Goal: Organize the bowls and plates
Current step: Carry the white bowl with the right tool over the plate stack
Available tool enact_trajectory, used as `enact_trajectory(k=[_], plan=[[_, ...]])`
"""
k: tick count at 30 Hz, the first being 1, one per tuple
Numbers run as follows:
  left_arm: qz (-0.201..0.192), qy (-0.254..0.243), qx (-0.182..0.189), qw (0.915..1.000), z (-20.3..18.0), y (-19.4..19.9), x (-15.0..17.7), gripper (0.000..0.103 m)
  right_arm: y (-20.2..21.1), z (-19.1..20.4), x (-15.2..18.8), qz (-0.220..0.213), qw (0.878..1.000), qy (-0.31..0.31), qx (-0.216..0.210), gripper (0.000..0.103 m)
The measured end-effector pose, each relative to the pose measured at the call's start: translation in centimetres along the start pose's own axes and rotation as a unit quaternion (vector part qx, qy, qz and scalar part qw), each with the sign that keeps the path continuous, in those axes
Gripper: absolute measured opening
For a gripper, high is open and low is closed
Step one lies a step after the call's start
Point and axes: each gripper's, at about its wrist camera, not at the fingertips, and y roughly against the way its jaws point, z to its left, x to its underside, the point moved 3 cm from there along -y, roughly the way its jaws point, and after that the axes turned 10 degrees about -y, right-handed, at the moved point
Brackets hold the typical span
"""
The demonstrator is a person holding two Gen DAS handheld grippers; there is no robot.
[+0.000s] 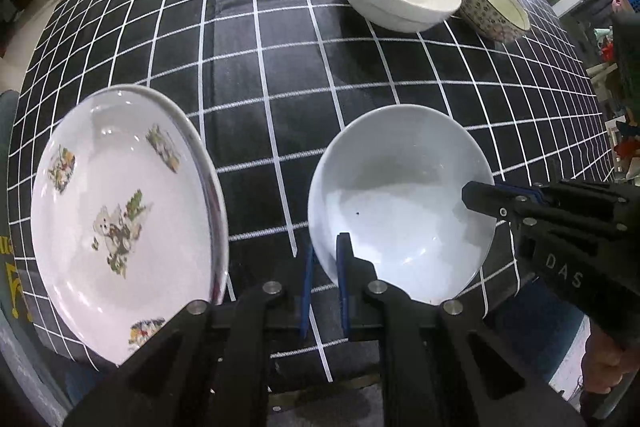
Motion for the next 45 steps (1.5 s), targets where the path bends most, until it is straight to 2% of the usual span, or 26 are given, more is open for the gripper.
enact_trajectory(k=[6,11,27,33,38,45], plan=[[-0.004,0.008,0.005,0.9999,0.1,0.3,0.7,0.010,0.4,-1.1,2.3,-0.007,1.000,0.003,0.002,0.009],[-0.005,0.010,0.011,0.9999,0.0,-0.1,0.5,0.009,-0.1,-0.4,3.0,-0.009,1.000,-0.003,0.000,0.009],[-0.002,0.028,0.011,0.9995,0.4,0.1,1.0,0.009,0.1,2.1,2.1,-0.012,1.000,-0.010,0.012,0.009],[-0.024,0.023,0.009,0.9994,0.9,2.0,0.9,0.010,2.0,3.2,1.7,-0.028,1.000,-0.008,0.005,0.009],[-0.046,0.037,0.013,0.9982,2.4,4.2,0.7,0.010,4.7,5.7,1.1,-0.059,0.998,0.012,0.001,0.009],[-0.075,0.057,0.004,0.9956,5.6,7.8,1.0,0.010,6.0,9.2,0.2,-0.077,0.996,0.033,-0.016,0.009]])
